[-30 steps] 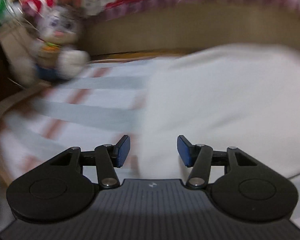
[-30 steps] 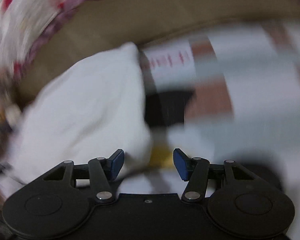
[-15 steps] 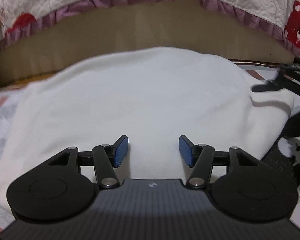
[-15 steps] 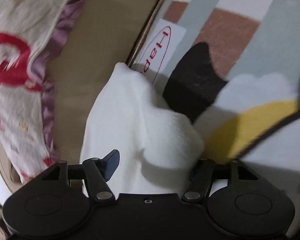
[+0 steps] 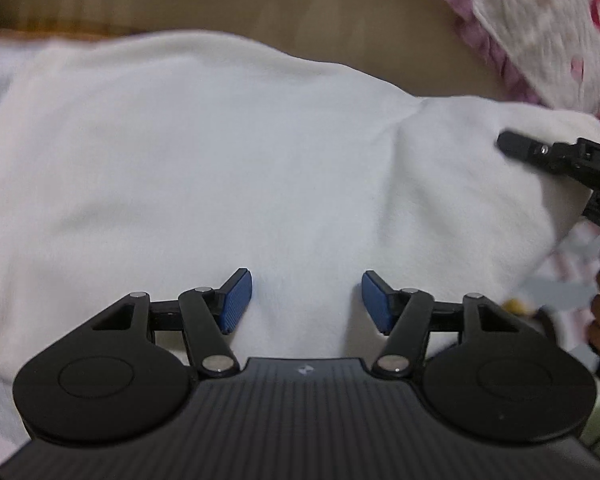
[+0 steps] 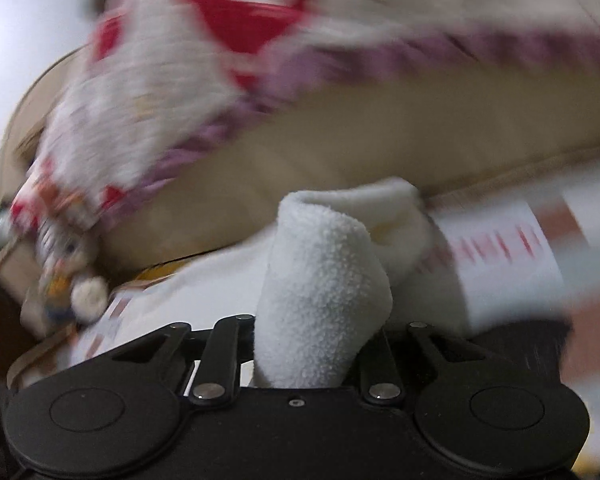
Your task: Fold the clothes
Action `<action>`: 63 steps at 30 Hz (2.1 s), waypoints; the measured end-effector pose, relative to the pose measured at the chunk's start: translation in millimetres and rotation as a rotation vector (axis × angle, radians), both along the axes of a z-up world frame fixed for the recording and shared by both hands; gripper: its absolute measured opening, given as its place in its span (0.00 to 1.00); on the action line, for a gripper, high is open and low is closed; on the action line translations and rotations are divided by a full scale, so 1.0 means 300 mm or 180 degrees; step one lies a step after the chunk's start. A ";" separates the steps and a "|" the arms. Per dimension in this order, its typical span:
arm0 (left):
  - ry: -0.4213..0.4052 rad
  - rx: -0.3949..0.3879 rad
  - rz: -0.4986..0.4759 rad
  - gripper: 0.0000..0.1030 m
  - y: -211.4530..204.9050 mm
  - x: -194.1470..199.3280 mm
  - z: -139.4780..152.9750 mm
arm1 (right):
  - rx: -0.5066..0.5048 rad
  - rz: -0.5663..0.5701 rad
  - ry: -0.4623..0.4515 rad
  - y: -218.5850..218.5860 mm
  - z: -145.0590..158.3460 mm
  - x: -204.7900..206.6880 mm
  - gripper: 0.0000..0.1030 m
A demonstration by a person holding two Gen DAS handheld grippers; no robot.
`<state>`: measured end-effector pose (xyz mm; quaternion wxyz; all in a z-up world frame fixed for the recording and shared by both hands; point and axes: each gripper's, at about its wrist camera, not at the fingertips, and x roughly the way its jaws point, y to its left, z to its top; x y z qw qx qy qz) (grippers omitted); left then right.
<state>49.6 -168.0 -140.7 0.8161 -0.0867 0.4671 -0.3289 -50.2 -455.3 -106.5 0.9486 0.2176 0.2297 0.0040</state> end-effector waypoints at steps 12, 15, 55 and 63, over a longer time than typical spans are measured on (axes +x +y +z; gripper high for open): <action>0.0345 -0.0263 0.1327 0.45 0.609 0.068 -0.044 | -0.1195 0.1898 0.0067 0.571 0.284 0.341 0.21; 0.0301 -0.0279 0.1325 0.43 0.608 0.062 -0.077 | -0.1093 0.2266 0.0590 0.720 0.122 0.447 0.21; 0.0372 -0.1238 0.1966 0.48 0.829 0.037 0.006 | -0.1890 0.2636 -0.0047 0.847 0.011 0.045 0.59; -0.0224 -0.0217 0.1485 0.70 0.629 -0.002 0.085 | -0.2293 0.2321 0.0037 0.758 -0.049 0.005 0.59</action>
